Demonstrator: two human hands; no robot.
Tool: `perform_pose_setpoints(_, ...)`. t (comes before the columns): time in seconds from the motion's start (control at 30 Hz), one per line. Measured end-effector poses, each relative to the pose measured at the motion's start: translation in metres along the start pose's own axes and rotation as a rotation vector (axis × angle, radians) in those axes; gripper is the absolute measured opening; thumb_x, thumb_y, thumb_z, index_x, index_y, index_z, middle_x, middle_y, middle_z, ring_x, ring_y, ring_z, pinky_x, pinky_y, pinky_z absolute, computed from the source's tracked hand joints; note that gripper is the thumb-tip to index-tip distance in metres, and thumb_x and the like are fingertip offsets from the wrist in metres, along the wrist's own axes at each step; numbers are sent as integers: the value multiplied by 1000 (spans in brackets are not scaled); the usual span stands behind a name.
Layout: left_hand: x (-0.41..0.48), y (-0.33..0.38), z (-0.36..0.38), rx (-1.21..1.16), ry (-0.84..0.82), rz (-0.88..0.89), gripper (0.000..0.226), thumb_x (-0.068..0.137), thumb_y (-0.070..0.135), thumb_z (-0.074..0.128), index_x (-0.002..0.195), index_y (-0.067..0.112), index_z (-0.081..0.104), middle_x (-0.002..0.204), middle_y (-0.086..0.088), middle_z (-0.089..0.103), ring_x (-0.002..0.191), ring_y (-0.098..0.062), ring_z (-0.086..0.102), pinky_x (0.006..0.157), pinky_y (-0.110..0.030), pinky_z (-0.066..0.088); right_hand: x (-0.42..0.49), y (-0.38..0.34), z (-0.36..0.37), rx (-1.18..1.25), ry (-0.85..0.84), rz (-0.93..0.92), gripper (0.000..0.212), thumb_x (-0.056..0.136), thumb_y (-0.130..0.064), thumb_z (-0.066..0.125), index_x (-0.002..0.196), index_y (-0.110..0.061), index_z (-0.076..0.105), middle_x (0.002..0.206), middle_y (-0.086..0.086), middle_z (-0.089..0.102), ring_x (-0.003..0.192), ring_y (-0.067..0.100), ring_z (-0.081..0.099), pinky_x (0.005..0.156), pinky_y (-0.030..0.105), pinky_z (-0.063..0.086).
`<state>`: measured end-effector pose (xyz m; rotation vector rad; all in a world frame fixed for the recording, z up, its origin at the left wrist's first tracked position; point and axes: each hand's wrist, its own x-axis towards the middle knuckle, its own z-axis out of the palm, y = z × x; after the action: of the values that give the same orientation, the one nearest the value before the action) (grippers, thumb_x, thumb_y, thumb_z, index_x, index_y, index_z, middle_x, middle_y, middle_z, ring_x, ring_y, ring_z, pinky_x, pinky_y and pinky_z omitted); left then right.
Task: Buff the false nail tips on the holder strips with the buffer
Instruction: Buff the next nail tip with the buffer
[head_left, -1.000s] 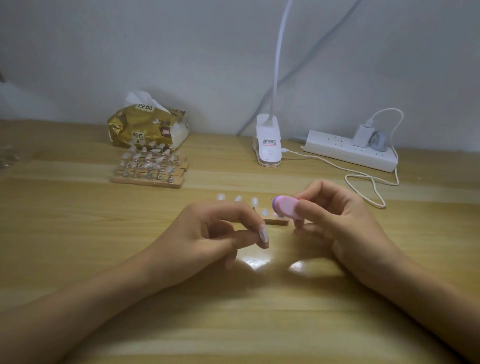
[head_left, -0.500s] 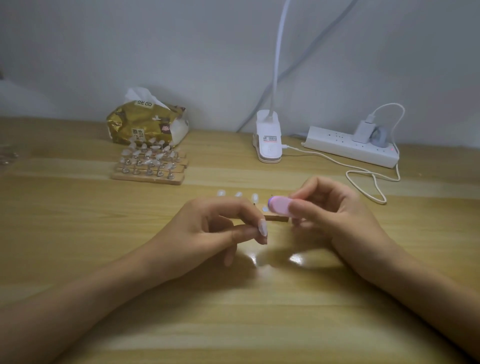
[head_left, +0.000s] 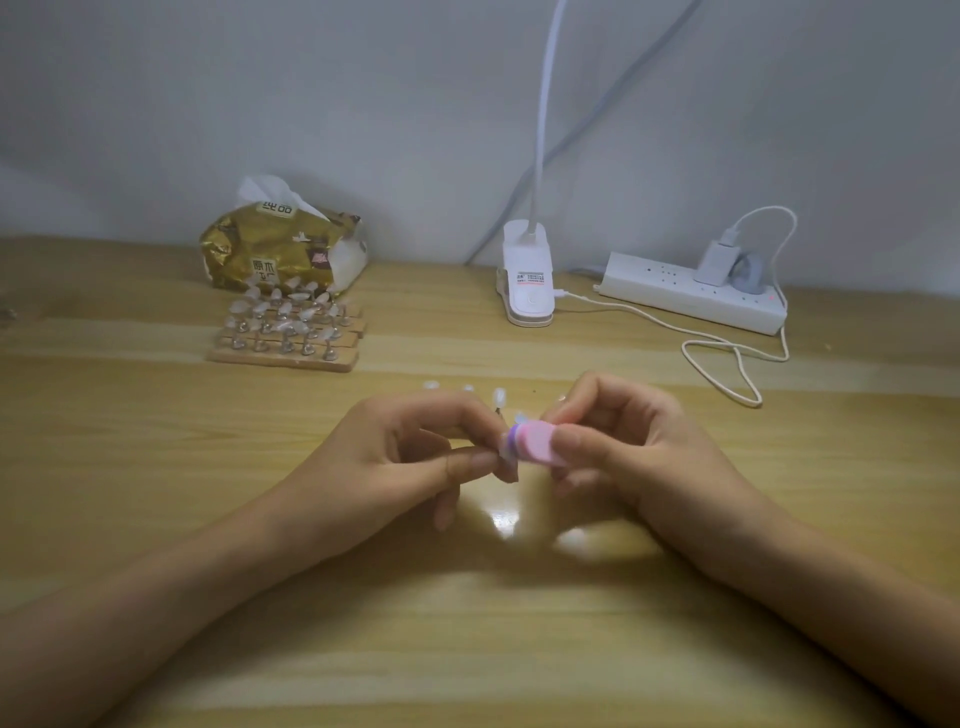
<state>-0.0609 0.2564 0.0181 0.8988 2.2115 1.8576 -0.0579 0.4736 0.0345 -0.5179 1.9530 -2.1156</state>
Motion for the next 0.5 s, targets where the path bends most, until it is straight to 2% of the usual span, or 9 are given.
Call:
perform_pose_setpoints(0.07, -1, 1, 1, -20, -9, 4, 3, 86, 21, 71, 84, 23, 71, 85, -1, 73, 47, -12, 56, 53, -11, 43, -1, -2, -4, 25, 19, -32, 20, 70, -11, 85, 70, -22, 69, 79, 4, 71, 64, 10, 64, 57, 18, 54)
perform_pose_setpoints(0.17, -1, 1, 1, 11, -34, 24, 9, 84, 31, 67, 87, 23, 71, 78, 6, 71, 48, -9, 56, 54, -11, 42, -4, -3, 2, 28, -92, -69, 16, 75, -8, 80, 76, -17, 68, 80, 3, 71, 65, 11, 66, 58, 19, 55)
perform_pose_setpoints(0.27, -2, 2, -1, 8, -50, 24, 8, 85, 30, 66, 86, 25, 72, 86, 2, 73, 50, -9, 55, 55, -17, 46, 2, -3, -5, -43, 56, -90, 20, 74, -4, 82, 75, -11, 63, 78, 2, 71, 67, 12, 66, 57, 19, 54)
perform_pose_setpoints(0.33, -1, 2, 0, 12, -56, 26, 6, 86, 29, 65, 86, 27, 71, 88, 1, 73, 49, -9, 53, 53, -18, 46, 2, -5, -8, -5, 88, -99, 19, 76, -3, 80, 74, -15, 66, 79, 2, 72, 68, 13, 66, 57, 20, 55)
perform_pose_setpoints(0.43, -1, 2, 2, 49, -72, 43, 7, 85, 30, 64, 87, 27, 70, 78, 15, 70, 47, -5, 50, 51, -15, 43, -2, -3, 0, -21, -102, -93, 23, 79, 2, 75, 74, -20, 69, 80, 2, 70, 67, 13, 66, 59, 22, 55)
perform_pose_setpoints(0.5, -1, 0, 1, 51, -64, 41, 7, 86, 30, 64, 87, 26, 70, 81, 13, 71, 47, -7, 49, 50, -15, 41, -1, -4, -1, -61, -72, -74, 23, 76, 1, 77, 71, -20, 68, 78, 3, 70, 65, 12, 65, 58, 19, 53)
